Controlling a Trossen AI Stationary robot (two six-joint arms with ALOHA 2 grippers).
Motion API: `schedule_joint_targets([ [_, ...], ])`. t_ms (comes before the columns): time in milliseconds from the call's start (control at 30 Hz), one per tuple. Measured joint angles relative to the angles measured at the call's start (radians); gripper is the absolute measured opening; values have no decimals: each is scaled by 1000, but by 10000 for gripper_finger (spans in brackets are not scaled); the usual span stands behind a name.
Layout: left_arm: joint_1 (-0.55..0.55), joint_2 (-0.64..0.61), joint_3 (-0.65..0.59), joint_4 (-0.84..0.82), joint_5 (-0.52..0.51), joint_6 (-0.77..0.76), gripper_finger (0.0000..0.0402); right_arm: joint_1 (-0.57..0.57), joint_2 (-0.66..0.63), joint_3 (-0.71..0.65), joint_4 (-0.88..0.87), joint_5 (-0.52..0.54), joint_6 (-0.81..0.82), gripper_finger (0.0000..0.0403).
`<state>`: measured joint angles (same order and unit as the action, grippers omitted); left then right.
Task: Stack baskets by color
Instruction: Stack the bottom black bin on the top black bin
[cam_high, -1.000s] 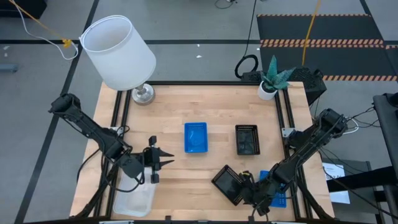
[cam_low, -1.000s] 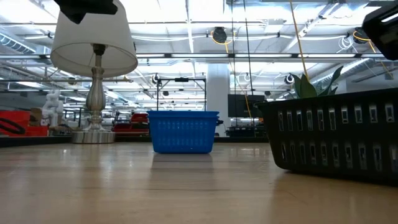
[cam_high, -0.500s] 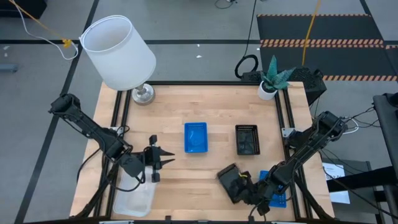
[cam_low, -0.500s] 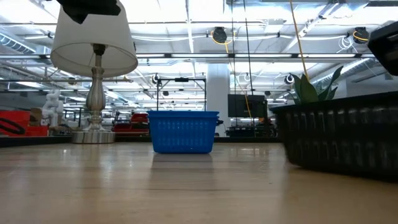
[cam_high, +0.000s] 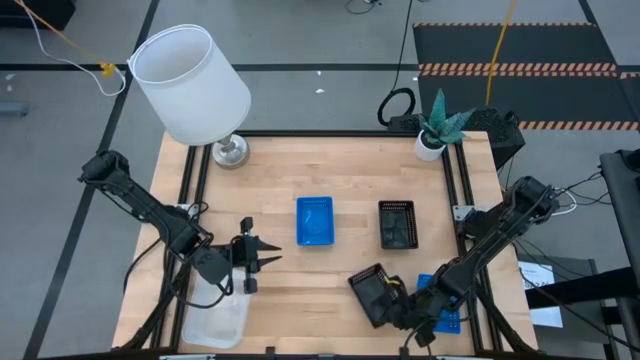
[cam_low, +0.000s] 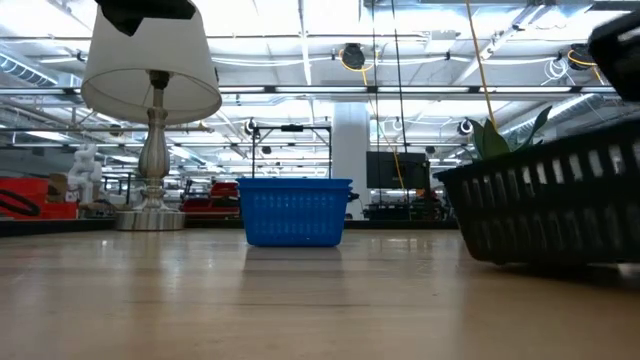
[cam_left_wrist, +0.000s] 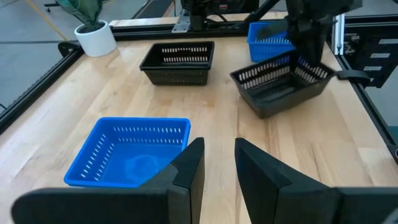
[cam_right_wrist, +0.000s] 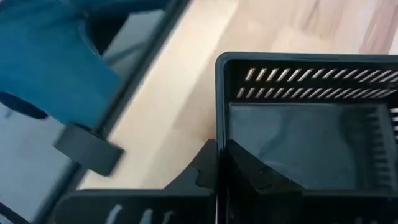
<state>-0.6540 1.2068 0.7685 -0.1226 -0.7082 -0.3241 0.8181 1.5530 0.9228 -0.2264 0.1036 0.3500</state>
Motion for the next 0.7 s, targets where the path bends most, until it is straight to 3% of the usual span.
schedule_joint_targets([
  [167, 0, 0, 0, 0, 0, -6, 93, 0, -10, 79, -41, 18, -3, 7],
  [433, 0, 36, -1, 7, 0, -25, 93, 2, -11, 340, -402, 211, 53, 7],
  [700, 9, 76, -1, 29, 0, -18, 93, -26, -11, 532, -713, 290, 60, 7],
])
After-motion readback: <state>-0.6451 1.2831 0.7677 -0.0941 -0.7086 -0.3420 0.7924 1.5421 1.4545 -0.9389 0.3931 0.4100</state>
